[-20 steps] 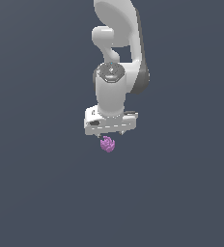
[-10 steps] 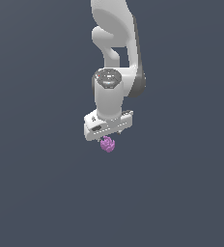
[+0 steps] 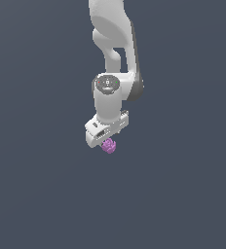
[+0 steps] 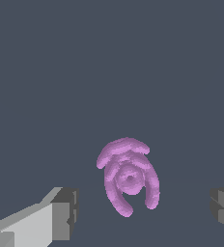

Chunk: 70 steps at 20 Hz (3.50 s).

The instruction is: Pick up the object and move it to a goal position.

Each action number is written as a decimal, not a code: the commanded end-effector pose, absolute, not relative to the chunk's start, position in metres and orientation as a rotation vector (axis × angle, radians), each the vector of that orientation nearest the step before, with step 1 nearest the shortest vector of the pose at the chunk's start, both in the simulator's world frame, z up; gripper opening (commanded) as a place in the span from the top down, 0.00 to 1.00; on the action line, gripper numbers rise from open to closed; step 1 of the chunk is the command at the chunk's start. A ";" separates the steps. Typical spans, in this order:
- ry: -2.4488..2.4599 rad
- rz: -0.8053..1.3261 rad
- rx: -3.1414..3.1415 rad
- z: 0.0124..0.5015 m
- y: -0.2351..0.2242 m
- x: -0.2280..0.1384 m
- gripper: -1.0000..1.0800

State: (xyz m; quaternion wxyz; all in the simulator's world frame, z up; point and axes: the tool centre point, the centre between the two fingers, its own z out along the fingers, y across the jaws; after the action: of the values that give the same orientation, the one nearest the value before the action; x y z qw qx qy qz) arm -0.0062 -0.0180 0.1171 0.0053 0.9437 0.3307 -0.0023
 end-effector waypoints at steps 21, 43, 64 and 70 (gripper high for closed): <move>1.475 0.000 2.774 0.095 -0.022 -0.014 0.04; 1.481 0.000 2.771 0.045 -0.022 -0.014 1.00; 1.483 0.001 2.770 0.117 -0.043 -0.004 1.00; 1.484 0.002 2.770 0.179 -0.060 0.005 1.00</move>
State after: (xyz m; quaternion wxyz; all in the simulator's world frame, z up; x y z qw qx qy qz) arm 0.0028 -0.0556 0.1621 -0.0003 0.8816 0.4720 0.0004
